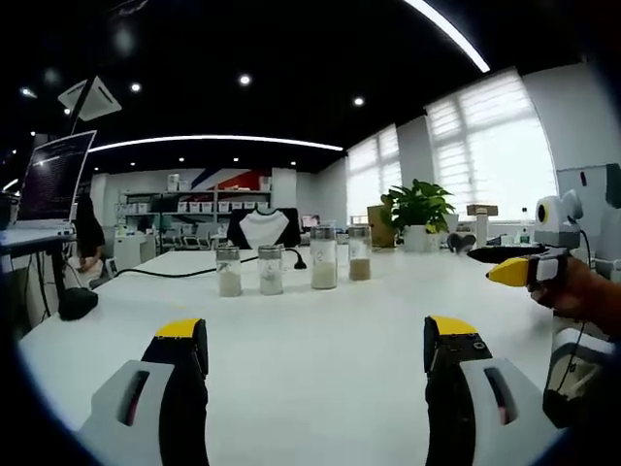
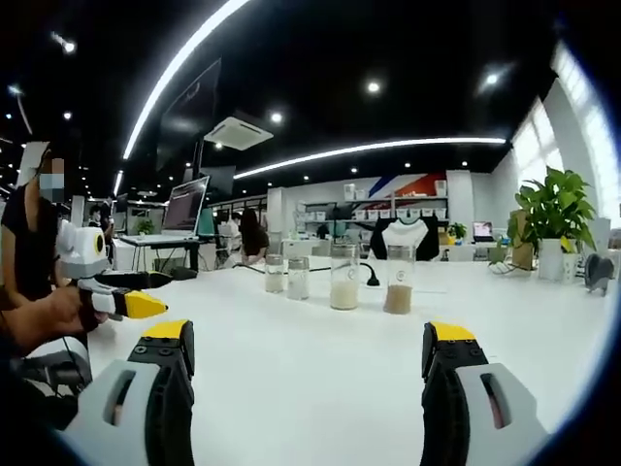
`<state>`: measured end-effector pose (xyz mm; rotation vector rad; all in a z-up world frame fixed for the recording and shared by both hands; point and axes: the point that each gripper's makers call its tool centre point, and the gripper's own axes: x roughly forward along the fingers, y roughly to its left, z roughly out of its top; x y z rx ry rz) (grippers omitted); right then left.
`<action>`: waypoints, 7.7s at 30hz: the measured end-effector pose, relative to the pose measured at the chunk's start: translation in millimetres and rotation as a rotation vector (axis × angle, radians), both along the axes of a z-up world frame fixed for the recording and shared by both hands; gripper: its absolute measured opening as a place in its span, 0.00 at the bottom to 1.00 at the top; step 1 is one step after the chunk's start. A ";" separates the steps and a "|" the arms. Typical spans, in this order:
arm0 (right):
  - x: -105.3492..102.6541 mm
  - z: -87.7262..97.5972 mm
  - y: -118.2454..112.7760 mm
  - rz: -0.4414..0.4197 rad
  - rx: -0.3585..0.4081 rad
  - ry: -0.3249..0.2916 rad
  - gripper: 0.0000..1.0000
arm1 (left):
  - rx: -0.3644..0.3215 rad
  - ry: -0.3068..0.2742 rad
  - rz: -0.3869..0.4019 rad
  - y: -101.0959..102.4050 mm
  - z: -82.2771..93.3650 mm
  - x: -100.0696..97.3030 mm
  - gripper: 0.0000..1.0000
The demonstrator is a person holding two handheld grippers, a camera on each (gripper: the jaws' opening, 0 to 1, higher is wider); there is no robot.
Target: Rotate the seasoning bottle until the label or dispensing opening points toward the visible target arrow and the bottle remains upright within the marked orientation range
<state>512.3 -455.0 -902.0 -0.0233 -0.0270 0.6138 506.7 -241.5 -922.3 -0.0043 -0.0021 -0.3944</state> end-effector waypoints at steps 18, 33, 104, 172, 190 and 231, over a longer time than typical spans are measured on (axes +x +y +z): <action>4.7 -3.4 0.8 -0.021 -0.055 -0.065 0.99 | 0.033 -0.029 -0.036 8.9 12.6 44.6 0.94; 16.1 -15.4 -9.3 -0.046 -0.009 0.035 0.99 | 0.006 0.009 0.007 25.9 8.5 102.1 0.85; 22.8 -22.7 -16.2 -0.063 -0.070 0.102 0.72 | 0.040 0.142 0.065 43.6 -15.1 254.8 0.33; -61.2 5.7 95.1 0.394 -0.040 0.042 0.30 | 0.077 0.088 -0.318 -103.0 -8.3 -40.6 0.33; -68.0 -6.5 109.3 0.382 -0.117 0.080 0.29 | 0.128 0.065 -0.407 -125.3 -19.3 -53.2 0.34; -62.7 18.9 112.1 0.200 -0.079 -0.023 0.28 | 0.089 -0.024 -0.238 -114.0 -5.5 -42.8 0.34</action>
